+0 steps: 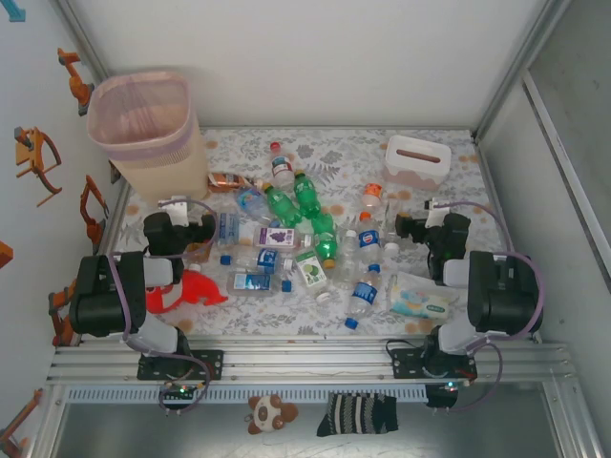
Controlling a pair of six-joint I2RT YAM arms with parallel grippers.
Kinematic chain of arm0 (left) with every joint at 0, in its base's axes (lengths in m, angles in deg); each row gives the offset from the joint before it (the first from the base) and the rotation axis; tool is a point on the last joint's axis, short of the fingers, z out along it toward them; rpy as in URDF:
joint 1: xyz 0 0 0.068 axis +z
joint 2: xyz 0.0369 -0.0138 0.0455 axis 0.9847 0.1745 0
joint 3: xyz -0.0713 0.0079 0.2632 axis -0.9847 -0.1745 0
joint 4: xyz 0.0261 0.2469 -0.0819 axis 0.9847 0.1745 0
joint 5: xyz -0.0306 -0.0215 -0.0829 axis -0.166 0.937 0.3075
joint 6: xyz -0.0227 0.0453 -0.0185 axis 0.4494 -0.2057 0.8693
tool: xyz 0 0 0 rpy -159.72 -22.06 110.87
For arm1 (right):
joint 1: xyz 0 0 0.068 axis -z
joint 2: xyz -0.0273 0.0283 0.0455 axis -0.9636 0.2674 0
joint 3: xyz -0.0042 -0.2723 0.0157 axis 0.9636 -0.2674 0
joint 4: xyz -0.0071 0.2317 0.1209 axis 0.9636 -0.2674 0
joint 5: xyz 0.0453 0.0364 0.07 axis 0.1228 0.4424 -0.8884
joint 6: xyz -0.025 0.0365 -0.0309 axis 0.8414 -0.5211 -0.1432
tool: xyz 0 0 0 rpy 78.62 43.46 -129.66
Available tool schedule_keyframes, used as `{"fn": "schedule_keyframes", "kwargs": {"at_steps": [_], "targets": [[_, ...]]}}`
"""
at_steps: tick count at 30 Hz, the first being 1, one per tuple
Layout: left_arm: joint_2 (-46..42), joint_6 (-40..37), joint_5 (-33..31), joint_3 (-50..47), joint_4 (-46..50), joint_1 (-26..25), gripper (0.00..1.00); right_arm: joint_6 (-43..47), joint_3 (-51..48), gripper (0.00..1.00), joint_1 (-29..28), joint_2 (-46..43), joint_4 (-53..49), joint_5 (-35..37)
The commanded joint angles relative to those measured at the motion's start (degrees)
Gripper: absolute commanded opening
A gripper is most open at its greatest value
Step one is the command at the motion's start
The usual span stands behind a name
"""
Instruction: Put the plastic bottles in the bin
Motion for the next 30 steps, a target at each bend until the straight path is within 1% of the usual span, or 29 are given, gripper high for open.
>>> {"fn": "schedule_keyframes", "kwargs": {"at_steps": [1, 30], "targets": [[-0.22, -0.93, 1.44, -0.47, -1.77, 0.06, 0.96, 0.87, -0.05, 0.99, 0.17, 0.22, 2.35, -0.97], [-0.06, -0.17, 0.65, -0.15, -1.57, 0.5, 0.96, 0.89, -0.05, 0.99, 0.17, 0.29, 2.36, -0.91]]}}
